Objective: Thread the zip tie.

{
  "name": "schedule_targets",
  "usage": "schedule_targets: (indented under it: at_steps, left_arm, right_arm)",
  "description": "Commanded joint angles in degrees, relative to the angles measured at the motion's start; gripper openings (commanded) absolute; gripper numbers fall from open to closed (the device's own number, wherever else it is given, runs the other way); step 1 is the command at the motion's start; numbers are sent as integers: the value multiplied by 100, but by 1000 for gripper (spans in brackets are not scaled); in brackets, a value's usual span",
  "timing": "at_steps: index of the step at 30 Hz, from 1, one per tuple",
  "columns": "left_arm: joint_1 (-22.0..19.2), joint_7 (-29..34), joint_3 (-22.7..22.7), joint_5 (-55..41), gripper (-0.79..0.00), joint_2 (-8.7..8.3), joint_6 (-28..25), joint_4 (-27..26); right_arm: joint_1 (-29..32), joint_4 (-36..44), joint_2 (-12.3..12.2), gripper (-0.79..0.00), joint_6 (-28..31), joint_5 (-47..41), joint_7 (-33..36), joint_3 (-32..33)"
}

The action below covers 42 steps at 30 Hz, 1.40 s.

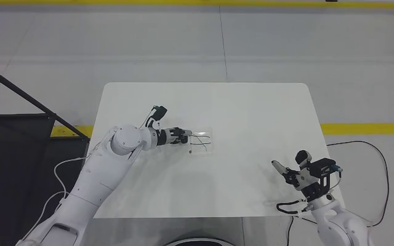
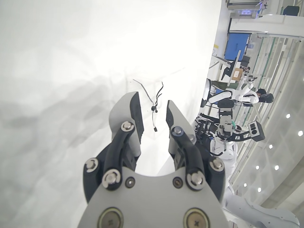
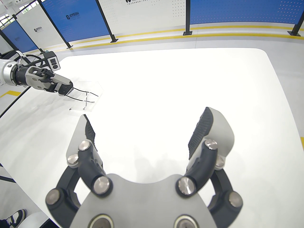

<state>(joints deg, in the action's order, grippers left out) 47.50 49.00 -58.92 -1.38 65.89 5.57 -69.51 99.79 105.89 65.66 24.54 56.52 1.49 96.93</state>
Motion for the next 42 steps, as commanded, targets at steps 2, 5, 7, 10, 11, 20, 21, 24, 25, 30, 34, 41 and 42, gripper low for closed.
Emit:
schedule_targets:
  at_steps: [2, 5, 7, 10, 11, 20, 21, 24, 25, 30, 34, 41, 42]
  left_arm:
    - [13, -9, 4, 12, -480, 4, -1, -7]
    - [10, -24, 12, 32, -505, 10, 8, -3]
    - [5, -28, 18, 30, -517, 15, 21, 6]
    - [-4, -34, 26, 45, -529, 22, 40, 18]
    - [-4, -37, 29, 46, -526, 24, 40, 21]
    - [-14, -60, 35, 59, -551, 42, 27, 57]
    - [-16, -55, 36, 58, -554, 44, 23, 61]
    - [-21, -41, 33, 45, -563, 49, -9, 78]
    - [-23, -37, 32, 45, -566, 51, -14, 84]
    - [-26, -3, 35, 38, -579, 58, -41, 103]
    - [-35, 32, 32, 30, -591, 63, -56, 117]
    - [-44, 48, 31, 33, -650, 72, -64, 133]
    - [-46, 53, 31, 32, -653, 74, -66, 137]
  right_arm:
    - [0, 0, 0, 0, 0, 0, 0, 0]
    - [0, 0, 0, 0, 0, 0, 0, 0]
    - [0, 0, 0, 0, 0, 0, 0, 0]
    - [0, 0, 0, 0, 0, 0, 0, 0]
    - [0, 0, 0, 0, 0, 0, 0, 0]
    - [0, 0, 0, 0, 0, 0, 0, 0]
    - [0, 0, 0, 0, 0, 0, 0, 0]
    - [0, 0, 0, 0, 0, 0, 0, 0]
    - [0, 0, 0, 0, 0, 0, 0, 0]
    - [0, 0, 0, 0, 0, 0, 0, 0]
    - [0, 0, 0, 0, 0, 0, 0, 0]
    - [0, 0, 0, 0, 0, 0, 0, 0]
    - [0, 0, 0, 0, 0, 0, 0, 0]
